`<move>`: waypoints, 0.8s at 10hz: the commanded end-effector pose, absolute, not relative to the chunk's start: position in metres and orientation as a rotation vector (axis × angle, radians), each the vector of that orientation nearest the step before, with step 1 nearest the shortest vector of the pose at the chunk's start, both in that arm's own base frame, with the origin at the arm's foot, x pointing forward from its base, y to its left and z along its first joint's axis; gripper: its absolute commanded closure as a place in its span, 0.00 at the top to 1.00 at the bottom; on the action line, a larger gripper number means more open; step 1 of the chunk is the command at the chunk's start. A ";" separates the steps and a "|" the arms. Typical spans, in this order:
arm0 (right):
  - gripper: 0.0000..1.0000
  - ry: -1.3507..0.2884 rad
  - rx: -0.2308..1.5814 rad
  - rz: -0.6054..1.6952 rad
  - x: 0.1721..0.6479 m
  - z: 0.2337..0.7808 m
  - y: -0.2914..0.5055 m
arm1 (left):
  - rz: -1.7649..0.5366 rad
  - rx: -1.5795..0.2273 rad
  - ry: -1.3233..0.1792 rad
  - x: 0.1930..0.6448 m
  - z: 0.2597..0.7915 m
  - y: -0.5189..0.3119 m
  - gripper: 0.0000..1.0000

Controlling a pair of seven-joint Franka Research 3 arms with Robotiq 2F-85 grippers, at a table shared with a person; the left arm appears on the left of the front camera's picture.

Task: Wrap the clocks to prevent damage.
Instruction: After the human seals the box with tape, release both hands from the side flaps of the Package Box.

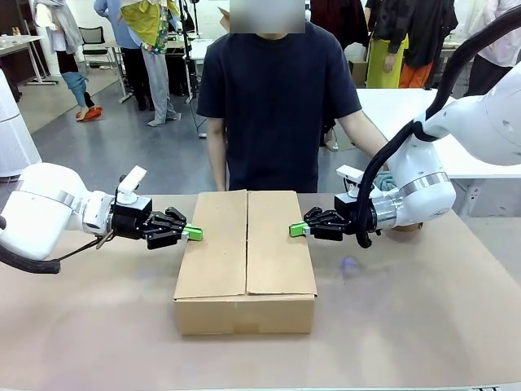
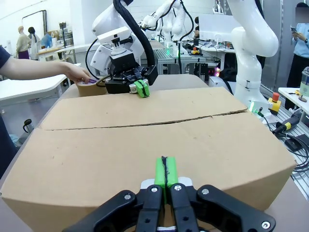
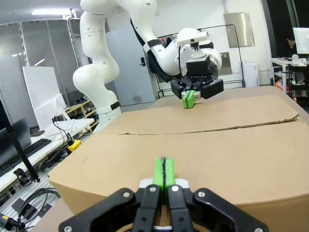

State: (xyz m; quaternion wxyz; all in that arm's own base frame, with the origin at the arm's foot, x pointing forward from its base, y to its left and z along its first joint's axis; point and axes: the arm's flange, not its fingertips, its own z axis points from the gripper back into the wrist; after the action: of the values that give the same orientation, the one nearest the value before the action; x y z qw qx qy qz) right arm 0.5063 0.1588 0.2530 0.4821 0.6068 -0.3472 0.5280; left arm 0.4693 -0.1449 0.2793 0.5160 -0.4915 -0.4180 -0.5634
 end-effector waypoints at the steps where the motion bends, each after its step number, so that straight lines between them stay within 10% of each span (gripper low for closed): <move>1: 0.01 -0.841 1.469 1.276 0.506 0.250 0.157 | -1.341 -1.172 -1.002 0.468 0.275 -0.146 0.00; 8: 0.01 -0.841 1.469 1.276 0.506 0.250 0.157 | -1.341 -1.172 -1.002 0.468 0.275 -0.146 0.00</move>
State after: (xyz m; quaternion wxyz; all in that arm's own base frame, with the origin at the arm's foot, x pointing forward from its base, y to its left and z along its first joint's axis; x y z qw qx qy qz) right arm 0.5063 0.1588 0.2530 0.4821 0.6068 -0.3472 0.5280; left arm 0.4693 -0.1449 0.2793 0.5160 -0.4915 -0.4180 -0.5634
